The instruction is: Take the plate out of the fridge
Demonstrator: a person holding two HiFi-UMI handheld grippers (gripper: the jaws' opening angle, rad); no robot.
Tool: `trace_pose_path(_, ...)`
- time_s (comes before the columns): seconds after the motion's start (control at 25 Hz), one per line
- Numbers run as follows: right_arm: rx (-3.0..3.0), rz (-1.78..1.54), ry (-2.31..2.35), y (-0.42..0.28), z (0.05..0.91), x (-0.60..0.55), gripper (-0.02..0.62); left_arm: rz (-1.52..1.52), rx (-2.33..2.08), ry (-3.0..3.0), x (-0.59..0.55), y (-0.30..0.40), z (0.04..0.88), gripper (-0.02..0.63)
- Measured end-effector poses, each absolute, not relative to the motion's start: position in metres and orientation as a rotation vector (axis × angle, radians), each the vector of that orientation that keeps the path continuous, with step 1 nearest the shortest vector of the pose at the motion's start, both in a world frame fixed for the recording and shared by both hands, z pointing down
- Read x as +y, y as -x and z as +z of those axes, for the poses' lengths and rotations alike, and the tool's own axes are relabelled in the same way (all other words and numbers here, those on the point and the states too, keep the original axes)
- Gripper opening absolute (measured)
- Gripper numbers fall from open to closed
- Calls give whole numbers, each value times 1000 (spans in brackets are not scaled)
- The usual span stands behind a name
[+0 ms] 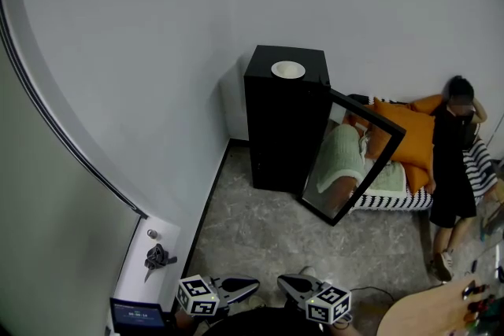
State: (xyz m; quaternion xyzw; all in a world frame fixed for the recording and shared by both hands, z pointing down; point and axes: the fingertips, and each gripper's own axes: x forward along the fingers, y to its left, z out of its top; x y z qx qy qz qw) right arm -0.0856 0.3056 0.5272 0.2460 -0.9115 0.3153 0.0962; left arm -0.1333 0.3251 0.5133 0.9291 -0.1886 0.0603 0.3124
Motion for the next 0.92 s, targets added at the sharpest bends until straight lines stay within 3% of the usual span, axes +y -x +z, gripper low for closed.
trace_pose_path(0.92,-2685,917,-679,101,536,300,5,131,-517,-2438,315,149,517,6)
